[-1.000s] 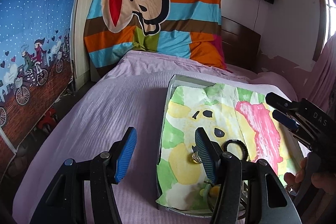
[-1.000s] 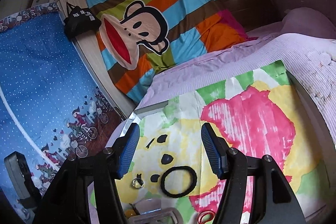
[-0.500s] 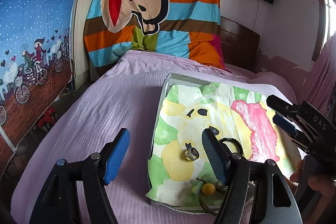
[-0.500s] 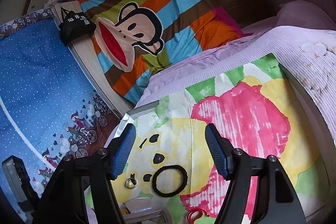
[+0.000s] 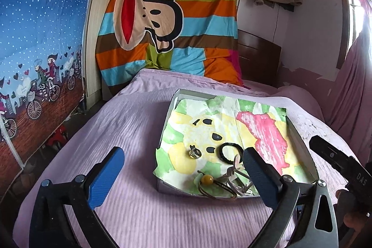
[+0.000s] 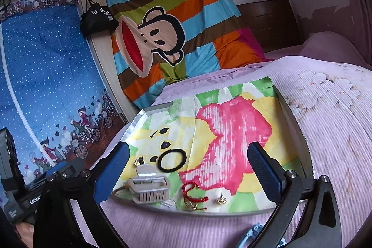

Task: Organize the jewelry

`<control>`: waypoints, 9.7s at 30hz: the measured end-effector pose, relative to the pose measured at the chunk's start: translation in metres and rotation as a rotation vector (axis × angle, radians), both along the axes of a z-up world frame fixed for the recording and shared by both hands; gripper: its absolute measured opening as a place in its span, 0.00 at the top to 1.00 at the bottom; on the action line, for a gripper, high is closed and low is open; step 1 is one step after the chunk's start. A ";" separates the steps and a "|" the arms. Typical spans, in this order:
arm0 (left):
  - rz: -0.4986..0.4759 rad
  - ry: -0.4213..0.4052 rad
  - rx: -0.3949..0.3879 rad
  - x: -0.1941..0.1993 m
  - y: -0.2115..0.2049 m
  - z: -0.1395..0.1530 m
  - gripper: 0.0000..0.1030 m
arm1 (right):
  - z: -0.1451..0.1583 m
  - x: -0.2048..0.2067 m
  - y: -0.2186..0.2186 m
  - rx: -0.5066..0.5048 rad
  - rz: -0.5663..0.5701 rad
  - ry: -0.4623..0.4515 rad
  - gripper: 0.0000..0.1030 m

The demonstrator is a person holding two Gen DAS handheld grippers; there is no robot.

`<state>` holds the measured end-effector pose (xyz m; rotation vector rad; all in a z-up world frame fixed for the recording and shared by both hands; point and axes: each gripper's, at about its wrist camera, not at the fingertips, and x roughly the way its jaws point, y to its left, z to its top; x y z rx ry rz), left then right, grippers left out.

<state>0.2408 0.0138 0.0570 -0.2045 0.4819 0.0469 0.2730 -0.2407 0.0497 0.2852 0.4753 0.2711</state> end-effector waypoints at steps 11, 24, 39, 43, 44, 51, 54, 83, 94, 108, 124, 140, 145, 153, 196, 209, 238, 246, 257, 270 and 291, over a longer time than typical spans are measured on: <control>0.005 -0.022 0.011 -0.059 -0.019 -0.009 0.00 | -0.005 -0.077 -0.029 -0.107 -0.008 -0.021 0.01; -0.026 -0.044 0.044 -0.102 -0.042 -0.023 0.00 | -0.011 -0.137 -0.058 -0.171 -0.015 -0.069 0.01; -0.111 -0.011 0.068 -0.119 -0.060 -0.043 0.00 | -0.032 -0.144 -0.068 -0.219 0.008 -0.007 0.01; -0.159 0.007 0.070 -0.119 -0.066 -0.048 0.00 | -0.038 -0.140 -0.068 -0.221 0.023 0.020 0.01; -0.174 0.012 0.069 -0.118 -0.067 -0.049 0.00 | -0.040 -0.139 -0.067 -0.221 0.027 0.028 0.01; -0.286 0.066 0.061 -0.115 -0.076 -0.060 0.12 | -0.052 -0.131 -0.066 -0.214 0.059 0.082 0.02; -0.335 0.103 0.047 -0.110 -0.080 -0.065 0.22 | -0.056 -0.129 -0.065 -0.206 0.078 0.099 0.05; -0.435 0.296 0.033 -0.072 -0.105 -0.094 0.89 | -0.078 -0.079 -0.038 -0.176 0.099 0.204 0.20; -0.388 0.290 -0.052 -0.059 -0.096 -0.100 0.89 | -0.088 -0.056 -0.042 -0.078 0.075 0.212 0.29; -0.390 0.267 -0.076 -0.064 -0.091 -0.103 0.89 | -0.101 -0.048 -0.052 0.012 0.052 0.224 0.65; -0.333 0.159 -0.120 -0.063 -0.082 -0.062 0.89 | -0.088 -0.068 -0.063 0.095 0.081 0.080 0.71; -0.324 0.169 -0.048 0.051 -0.120 -0.019 0.89 | -0.042 -0.003 -0.063 0.017 0.038 0.061 0.71; -0.314 0.246 -0.039 0.079 -0.125 -0.031 0.89 | -0.046 0.031 -0.063 -0.029 0.021 0.147 0.71; -0.309 0.294 -0.034 0.091 -0.129 -0.047 0.89 | -0.059 0.039 -0.058 -0.068 0.029 0.194 0.71; -0.202 0.116 -0.056 0.012 -0.091 -0.032 0.33 | -0.033 -0.041 -0.075 -0.057 0.024 0.030 0.22; -0.104 -0.011 -0.005 -0.046 -0.063 -0.016 0.00 | -0.022 -0.094 -0.065 -0.038 -0.007 -0.063 0.01; -0.076 -0.082 0.059 -0.147 -0.029 -0.028 0.00 | -0.007 -0.207 -0.033 -0.137 -0.037 -0.142 0.01; -0.097 -0.106 0.081 -0.169 -0.030 -0.032 0.00 | -0.016 -0.230 -0.031 -0.139 -0.052 -0.122 0.01; -0.092 -0.126 0.114 -0.185 -0.035 -0.033 0.00 | -0.022 -0.237 -0.035 -0.136 -0.067 -0.122 0.01; -0.090 -0.129 0.119 -0.188 -0.034 -0.033 0.00 | -0.023 -0.239 -0.031 -0.151 -0.061 -0.121 0.01; -0.084 -0.122 0.115 -0.188 -0.032 -0.034 0.00 | -0.023 -0.239 -0.031 -0.150 -0.063 -0.119 0.01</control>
